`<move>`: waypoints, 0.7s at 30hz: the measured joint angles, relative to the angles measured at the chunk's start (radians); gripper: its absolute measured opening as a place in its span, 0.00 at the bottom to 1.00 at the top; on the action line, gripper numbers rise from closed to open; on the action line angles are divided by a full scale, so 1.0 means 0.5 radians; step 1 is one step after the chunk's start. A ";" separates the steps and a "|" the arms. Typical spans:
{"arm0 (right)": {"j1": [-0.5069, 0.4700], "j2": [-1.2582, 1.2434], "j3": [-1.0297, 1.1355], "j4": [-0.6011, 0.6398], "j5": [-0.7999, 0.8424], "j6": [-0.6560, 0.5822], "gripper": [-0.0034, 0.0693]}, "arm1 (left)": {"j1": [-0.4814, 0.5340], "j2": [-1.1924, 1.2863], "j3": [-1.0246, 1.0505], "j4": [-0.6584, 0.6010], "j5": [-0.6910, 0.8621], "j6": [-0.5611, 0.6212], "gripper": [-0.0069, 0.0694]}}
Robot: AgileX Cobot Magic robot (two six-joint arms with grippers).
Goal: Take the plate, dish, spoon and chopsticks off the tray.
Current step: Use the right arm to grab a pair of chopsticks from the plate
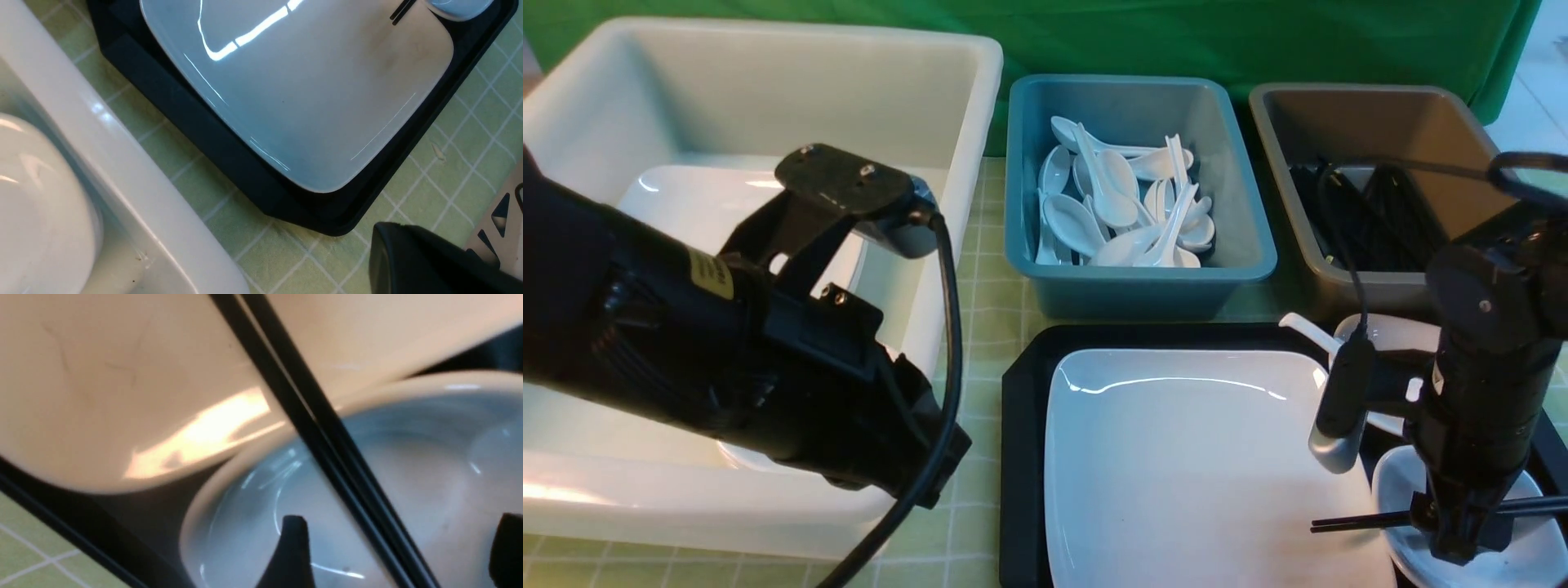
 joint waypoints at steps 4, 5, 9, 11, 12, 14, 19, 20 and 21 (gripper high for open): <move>0.000 0.086 0.000 -0.008 -0.021 0.000 0.80 | 0.000 0.000 0.000 0.009 -0.012 0.000 0.07; 0.000 0.099 0.000 -0.010 -0.022 0.000 0.75 | 0.000 0.000 0.000 0.019 -0.014 -0.008 0.07; 0.000 0.114 -0.002 -0.012 -0.001 -0.002 0.41 | 0.000 0.000 0.000 0.061 -0.014 -0.015 0.07; 0.000 0.114 -0.004 -0.022 0.026 -0.003 0.19 | 0.000 0.000 0.000 0.077 -0.014 -0.036 0.07; 0.000 0.114 -0.004 -0.024 0.040 -0.004 0.16 | 0.000 0.000 0.000 0.079 -0.018 -0.038 0.07; 0.000 0.114 -0.024 -0.037 0.070 -0.005 0.15 | 0.000 0.000 0.000 0.084 -0.035 -0.044 0.07; 0.000 0.114 -0.105 -0.033 0.176 0.001 0.15 | 0.000 0.000 0.000 0.086 -0.063 -0.044 0.07; 0.000 0.112 -0.144 -0.017 0.246 0.001 0.15 | 0.000 0.000 0.000 0.086 -0.072 -0.045 0.07; 0.000 0.105 -0.169 -0.003 0.287 0.001 0.15 | 0.000 0.000 0.000 0.086 -0.079 -0.045 0.07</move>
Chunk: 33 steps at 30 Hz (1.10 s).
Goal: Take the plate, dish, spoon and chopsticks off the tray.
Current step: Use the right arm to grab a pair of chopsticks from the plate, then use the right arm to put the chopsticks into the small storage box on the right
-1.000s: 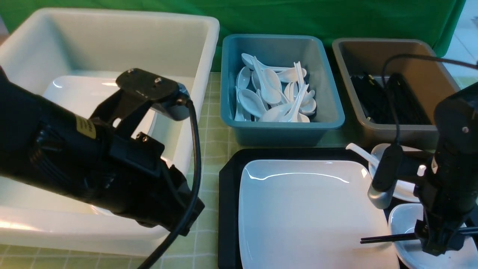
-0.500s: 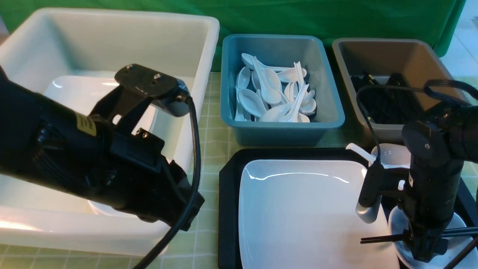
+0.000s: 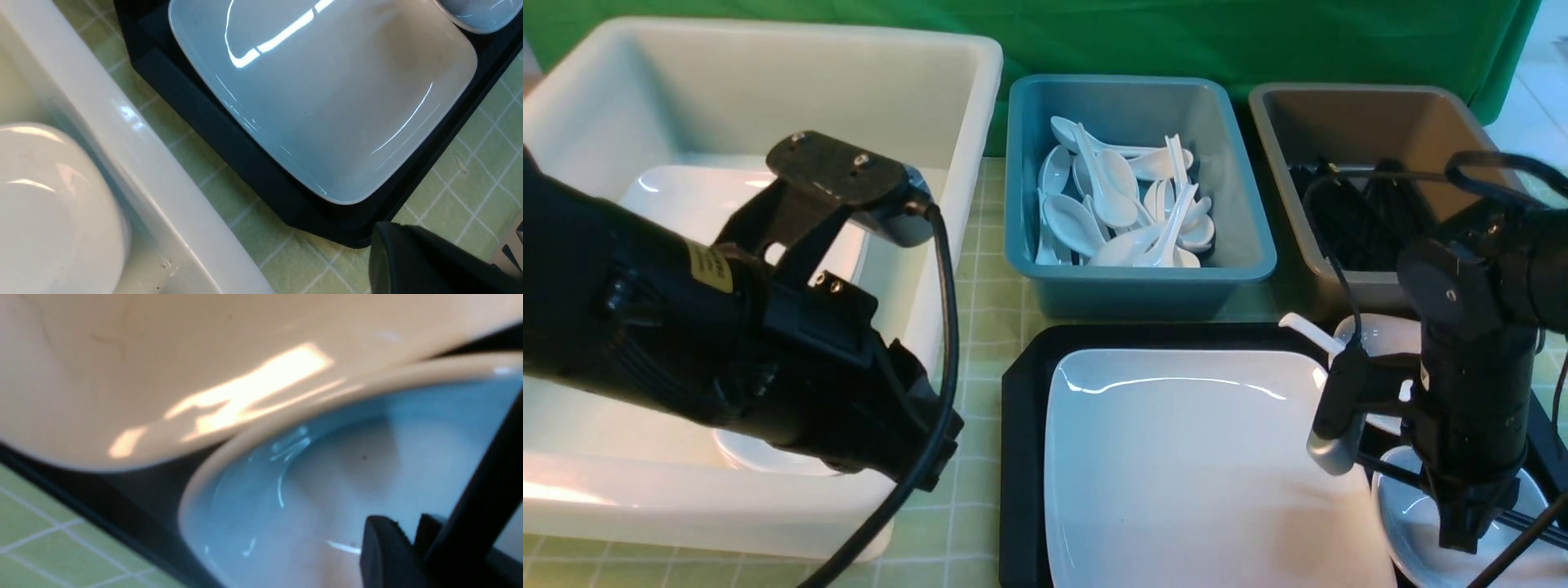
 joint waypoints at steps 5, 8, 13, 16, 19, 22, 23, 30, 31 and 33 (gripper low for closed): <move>0.000 -0.165 -0.139 0.124 0.074 0.058 0.15 | 0.000 0.000 0.000 0.000 -0.085 -0.002 0.07; -0.011 -0.345 -0.295 0.180 0.091 0.068 0.15 | 0.000 0.000 0.000 0.000 -0.212 -0.016 0.07; -0.190 -0.451 -0.661 0.375 -0.067 0.085 0.15 | 0.000 0.007 -0.008 -0.047 -0.568 -0.046 0.07; -0.373 -0.435 -0.893 0.654 -0.290 0.010 0.15 | -0.002 0.061 -0.098 -0.137 -0.705 0.051 0.07; -0.535 -0.384 -1.042 0.938 -0.478 -0.128 0.15 | -0.002 0.179 -0.271 -0.242 -0.729 0.171 0.07; -0.669 -0.273 -1.184 1.142 -0.688 -0.227 0.15 | -0.054 0.378 -0.483 -0.290 -0.720 0.257 0.07; -0.691 -0.236 -1.213 1.164 -0.740 -0.235 0.15 | -0.073 0.425 -0.547 -0.292 -0.719 0.273 0.07; -0.740 0.128 -1.295 1.234 -1.088 -0.212 0.15 | -0.327 1.028 -1.090 -0.242 -0.672 0.248 0.07; -0.740 0.188 -1.295 1.236 -1.142 -0.173 0.15 | -0.346 1.107 -1.168 -0.237 -0.649 0.237 0.07; -0.740 0.313 -1.295 1.236 -1.256 -0.108 0.15 | -0.361 1.220 -1.298 -0.226 -0.570 0.205 0.07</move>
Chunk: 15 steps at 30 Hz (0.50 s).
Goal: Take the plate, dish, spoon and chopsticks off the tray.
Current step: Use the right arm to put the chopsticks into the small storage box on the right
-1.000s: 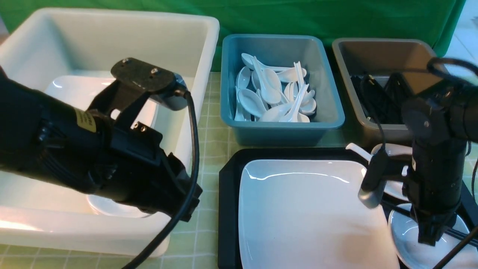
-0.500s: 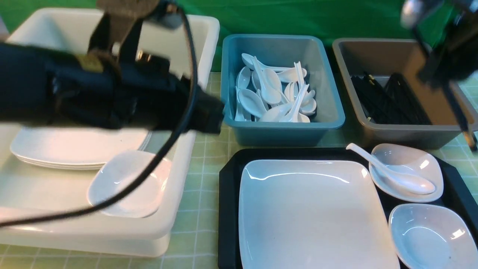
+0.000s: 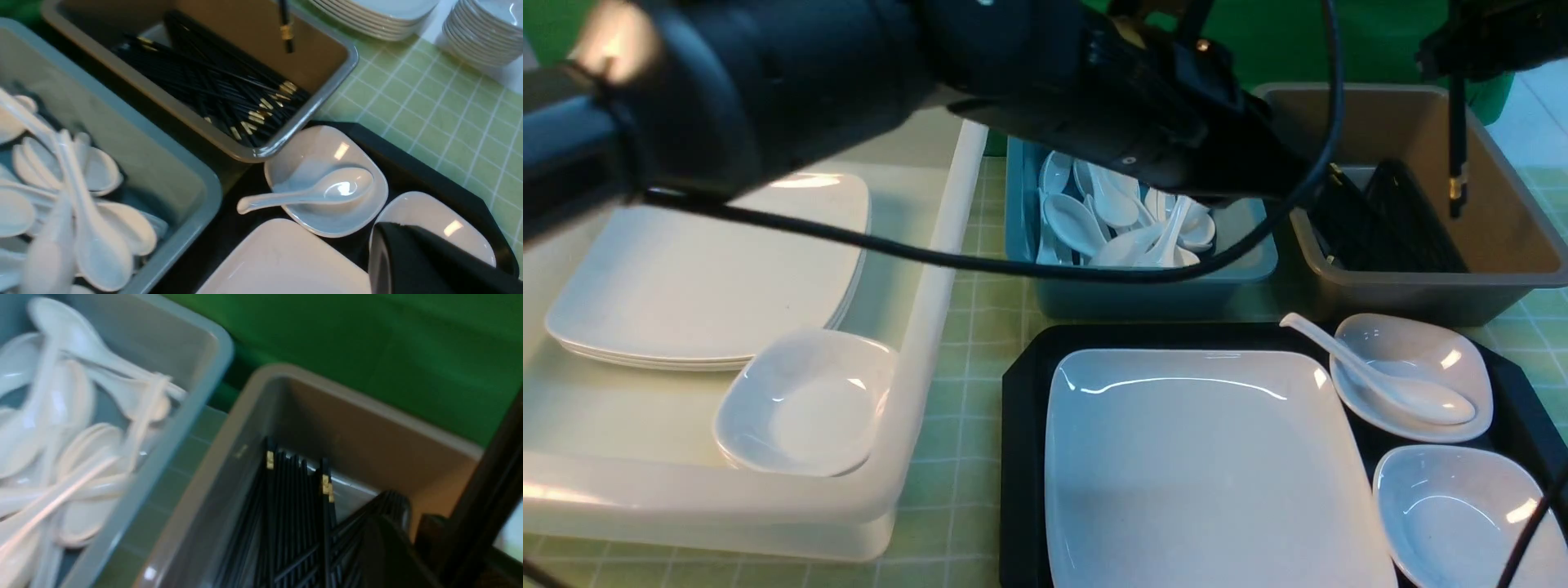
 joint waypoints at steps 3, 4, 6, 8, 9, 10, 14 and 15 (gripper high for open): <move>0.000 0.170 0.000 -0.013 -0.153 0.035 0.17 | 0.001 0.095 -0.094 0.057 0.177 -0.064 0.07; 0.000 0.215 0.000 -0.022 -0.185 0.041 0.20 | 0.001 0.098 -0.101 0.106 0.216 -0.097 0.07; 0.000 0.272 0.000 -0.045 -0.208 0.043 0.28 | 0.006 0.095 -0.111 0.242 0.314 -0.188 0.07; 0.000 0.323 0.000 -0.076 -0.198 0.045 0.45 | 0.011 0.079 -0.114 0.458 0.435 -0.351 0.07; 0.000 0.332 0.000 -0.089 -0.182 0.045 0.51 | 0.015 0.067 -0.114 0.550 0.492 -0.413 0.07; 0.000 0.332 0.000 -0.091 -0.179 0.045 0.51 | 0.015 0.062 -0.114 0.569 0.516 -0.423 0.07; 0.000 0.278 -0.011 -0.175 0.028 0.161 0.64 | 0.040 -0.027 -0.114 0.853 0.728 -0.549 0.07; 0.000 0.249 -0.018 -0.212 0.114 0.226 0.64 | 0.041 -0.044 -0.114 0.898 0.755 -0.569 0.07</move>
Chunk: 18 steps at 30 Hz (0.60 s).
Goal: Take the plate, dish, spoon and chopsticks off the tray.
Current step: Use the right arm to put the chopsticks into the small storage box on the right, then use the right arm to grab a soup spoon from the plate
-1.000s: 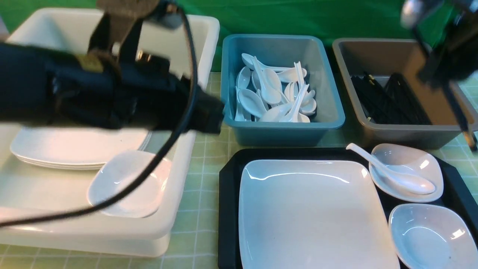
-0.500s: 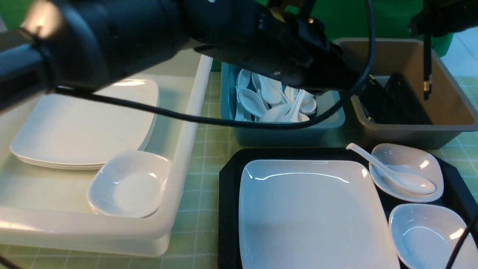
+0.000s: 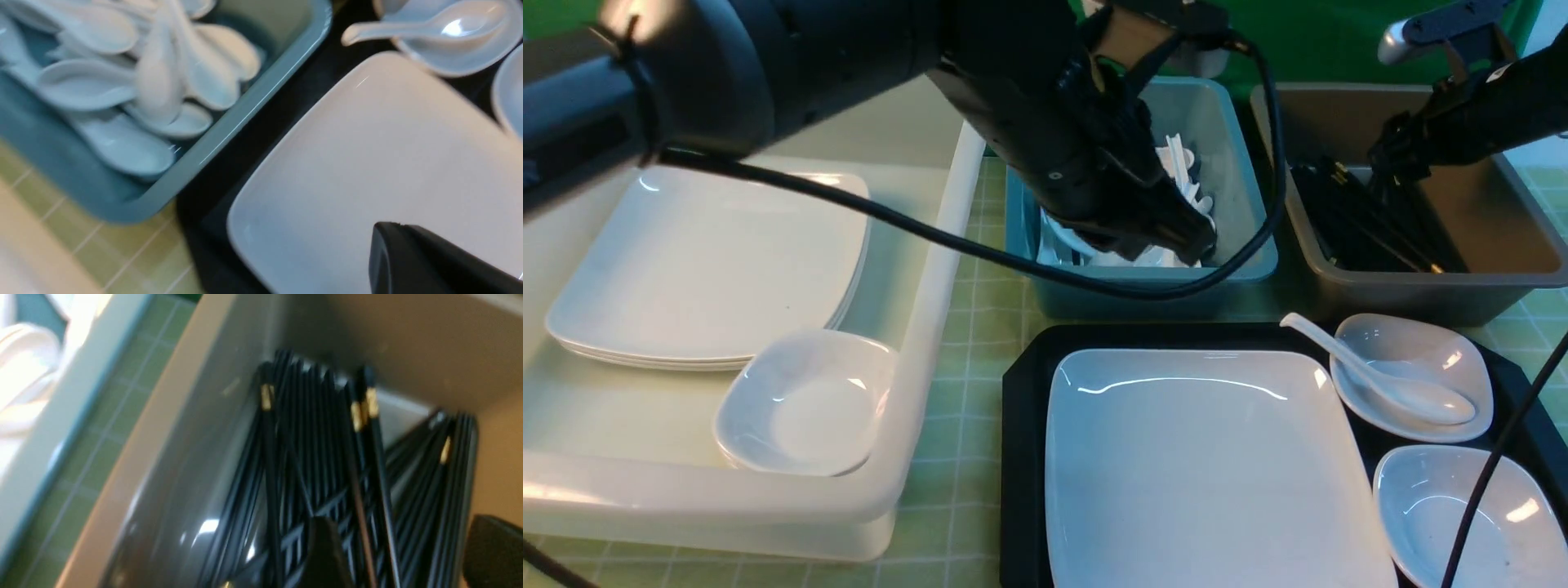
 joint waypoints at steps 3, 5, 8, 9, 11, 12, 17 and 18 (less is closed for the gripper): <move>0.000 -0.200 -0.036 -0.117 0.406 0.169 0.61 | 0.042 -0.121 0.000 0.140 0.139 -0.060 0.07; 0.000 -0.316 -0.042 -0.129 0.641 0.197 0.54 | 0.074 -0.180 0.000 0.153 0.200 -0.066 0.07; 0.002 -0.479 -0.056 -0.134 1.023 0.187 0.38 | 0.129 -0.296 0.022 0.159 0.273 -0.082 0.07; 0.015 -0.545 -0.037 -0.136 1.139 0.176 0.30 | 0.148 -0.371 0.065 0.168 0.275 -0.106 0.07; 0.027 -0.600 0.007 -0.141 1.173 0.162 0.25 | 0.159 -0.429 0.132 0.168 0.268 -0.116 0.07; 0.050 -0.652 0.085 -0.145 1.183 0.126 0.23 | 0.162 -0.515 0.222 0.168 0.247 -0.122 0.07; 0.212 -0.786 0.415 -0.145 1.132 0.057 0.28 | 0.162 -0.786 0.658 0.110 0.087 -0.147 0.07; 0.301 -0.796 0.573 -0.145 1.014 0.031 0.36 | 0.162 -0.867 0.808 0.083 0.004 -0.172 0.07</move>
